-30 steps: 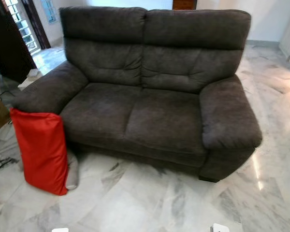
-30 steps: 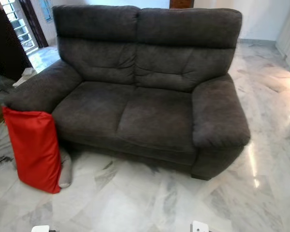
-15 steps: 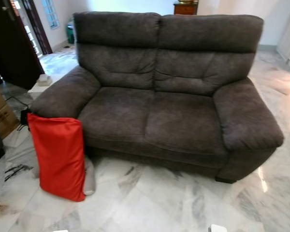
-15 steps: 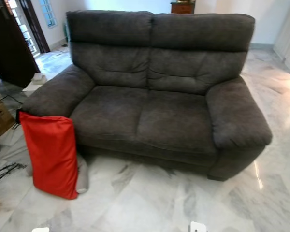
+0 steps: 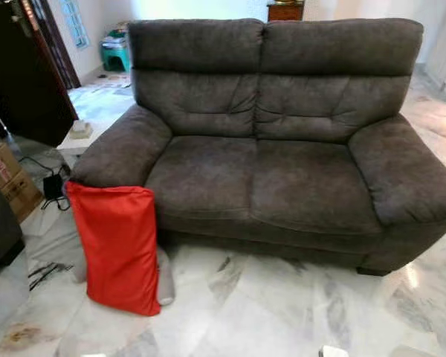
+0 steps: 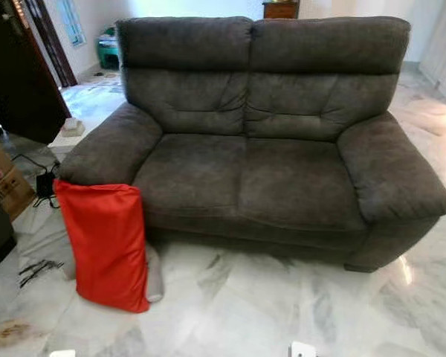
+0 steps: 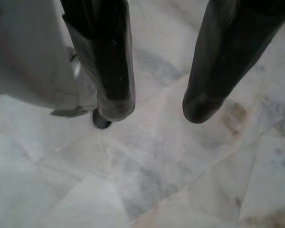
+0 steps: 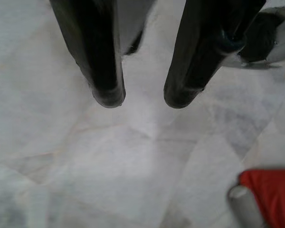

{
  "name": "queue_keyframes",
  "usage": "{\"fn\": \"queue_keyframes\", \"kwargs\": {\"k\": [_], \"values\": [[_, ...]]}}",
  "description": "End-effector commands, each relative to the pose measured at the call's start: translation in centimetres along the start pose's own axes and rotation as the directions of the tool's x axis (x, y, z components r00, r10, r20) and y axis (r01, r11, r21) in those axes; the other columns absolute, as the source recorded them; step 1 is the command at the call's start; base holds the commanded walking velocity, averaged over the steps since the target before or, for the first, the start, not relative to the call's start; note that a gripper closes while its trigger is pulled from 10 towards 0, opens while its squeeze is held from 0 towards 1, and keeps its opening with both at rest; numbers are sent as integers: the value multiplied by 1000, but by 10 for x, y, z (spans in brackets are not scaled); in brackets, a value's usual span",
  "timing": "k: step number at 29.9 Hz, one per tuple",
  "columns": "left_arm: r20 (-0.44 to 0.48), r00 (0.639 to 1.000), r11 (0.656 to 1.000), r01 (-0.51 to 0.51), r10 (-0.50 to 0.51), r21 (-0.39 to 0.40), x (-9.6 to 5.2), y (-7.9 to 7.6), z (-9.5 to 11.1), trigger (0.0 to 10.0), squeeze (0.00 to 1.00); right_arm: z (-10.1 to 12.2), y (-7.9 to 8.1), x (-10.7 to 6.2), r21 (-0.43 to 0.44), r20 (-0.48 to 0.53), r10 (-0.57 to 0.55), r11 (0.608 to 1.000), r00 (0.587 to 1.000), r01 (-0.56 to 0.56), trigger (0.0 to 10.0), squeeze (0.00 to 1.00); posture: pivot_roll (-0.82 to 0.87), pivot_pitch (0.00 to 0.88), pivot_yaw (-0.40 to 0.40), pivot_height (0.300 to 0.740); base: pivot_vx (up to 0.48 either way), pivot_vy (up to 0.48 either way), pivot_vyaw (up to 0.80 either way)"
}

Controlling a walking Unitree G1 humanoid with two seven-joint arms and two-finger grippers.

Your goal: Move the pillow to the sofa from floor

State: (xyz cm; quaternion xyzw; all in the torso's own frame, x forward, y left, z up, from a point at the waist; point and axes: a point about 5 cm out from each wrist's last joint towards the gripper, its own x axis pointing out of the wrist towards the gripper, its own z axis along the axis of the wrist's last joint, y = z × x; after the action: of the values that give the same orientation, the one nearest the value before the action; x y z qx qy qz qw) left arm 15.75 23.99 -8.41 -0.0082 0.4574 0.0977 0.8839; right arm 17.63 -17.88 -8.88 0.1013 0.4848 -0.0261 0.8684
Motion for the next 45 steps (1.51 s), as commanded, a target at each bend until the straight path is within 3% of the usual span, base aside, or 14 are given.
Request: {"fn": "queue_keyframes", "kwargs": {"k": [1, 7, 10, 19, 21, 24, 27, 42, 45], "values": [[-31, 999, 1000, -18, 17, -6, -2, 6, -8, 10000, 0, 0, 6, 1, 0, 0, 13, 1000, 1000, -13, 10000, 0, 61, 71, 31, 740, 0, 469, 0], [-29, 999, 1000, -19, 19, -9, -2, 6, -8, 10000, 0, 0, 6, 1, 2, 2, 17, 1000, 1000, -17, 10000, 0, 64, 79, 31, 740, 0, 428, 0], [-33, 999, 999, -32, 32, 23, -2, 7, -7, 10000, 0, 0, 6, 1, 3, 3, 18, 1000, 1000, -18, 10000, 0, 66, 85, 31, 740, 0, 0, 0], [-20, 999, 999, -29, 29, -18, -2, 6, -7, 10000, 0, 1, 7, 1, 0, 10, 24, 1000, 1000, -24, 10000, 0, 67, 91, 28, 740, 0, 0, 0], [-23, 999, 999, -35, 35, -13, -2, 7, -7, 10000, 0, 4, 7, 1, -33, 33, 33, 999, 999, -32, 10000, 0, 66, 93, 28, 740, 0, 0, 0], [-25, 999, 999, -40, 40, -15, -2, 7, -7, 10000, 0, 7, 9, 1, -62, 49, 51, 997, 998, -48, 10000, 0, 69, 93, 28, 740, 0, 0, 800], [-24, 999, 999, -42, 41, -17, -2, 7, -7, 10000, 0, 7, 9, 1, -17, 55, 46, 999, 997, -45, 10000, 0, 67, 94, 28, 740, 0, 0, 800], [-23, 999, 999, -50, 50, -15, -2, 9, -7, 10000, 0, 6, 14, 1, -28, 58, 85, 996, 995, -83, 10000, 0, 66, 91, 35, 740, 53, 0, 800], [-22, 998, 999, -51, 51, -16, -2, 9, -7, 10000, 0, 7, 14, 1, 8, 67, 78, 997, 995, -78, 10000, 0, 66, 91, 35, 740, 280, 0, 533]]}}
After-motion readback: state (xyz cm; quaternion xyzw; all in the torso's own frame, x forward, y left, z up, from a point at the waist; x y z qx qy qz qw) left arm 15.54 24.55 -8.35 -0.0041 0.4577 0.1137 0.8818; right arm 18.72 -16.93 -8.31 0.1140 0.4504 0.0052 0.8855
